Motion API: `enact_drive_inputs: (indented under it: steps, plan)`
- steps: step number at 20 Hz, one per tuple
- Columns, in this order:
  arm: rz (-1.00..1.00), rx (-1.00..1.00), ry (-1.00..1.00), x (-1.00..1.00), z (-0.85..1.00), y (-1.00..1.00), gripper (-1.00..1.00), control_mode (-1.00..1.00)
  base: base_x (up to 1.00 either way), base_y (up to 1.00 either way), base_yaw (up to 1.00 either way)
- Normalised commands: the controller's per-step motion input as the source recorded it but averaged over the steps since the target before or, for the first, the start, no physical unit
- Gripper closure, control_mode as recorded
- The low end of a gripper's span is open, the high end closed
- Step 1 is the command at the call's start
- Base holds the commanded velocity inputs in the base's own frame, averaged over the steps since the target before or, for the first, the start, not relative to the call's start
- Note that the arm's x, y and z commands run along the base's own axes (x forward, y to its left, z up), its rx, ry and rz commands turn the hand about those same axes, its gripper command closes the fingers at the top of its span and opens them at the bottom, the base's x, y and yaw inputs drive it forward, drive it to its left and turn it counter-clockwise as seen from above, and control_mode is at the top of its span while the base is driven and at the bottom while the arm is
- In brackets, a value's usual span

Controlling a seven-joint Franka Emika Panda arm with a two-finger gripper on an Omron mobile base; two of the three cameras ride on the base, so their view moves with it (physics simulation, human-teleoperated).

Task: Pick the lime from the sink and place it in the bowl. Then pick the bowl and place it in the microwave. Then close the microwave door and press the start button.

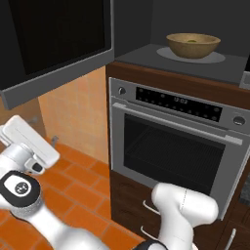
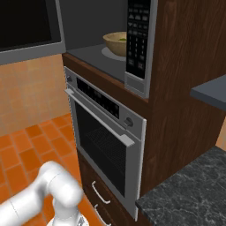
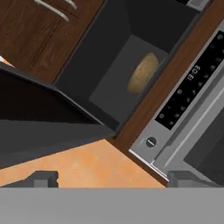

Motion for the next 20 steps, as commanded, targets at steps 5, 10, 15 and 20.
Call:
enact_drive_inputs:
  steps: [5,10,15,20]
  plan:
    - [-0.10,0.00,-0.14,0.80,-0.03,0.02,-1.00,-1.00,0.00,0.00,0.00]
    - [-0.04,0.03,-0.10,0.89,0.00,0.01,-1.00,-1.00,0.00,0.00,0.00]
    - [-0.04,0.02,-0.09,0.64,0.05,0.08,-1.00,-1.00,0.00,0.00,0.00]
    - [0.01,0.15,-0.15,0.03,0.39,-0.17,-1.00,-1.00,0.00,0.00,0.00]
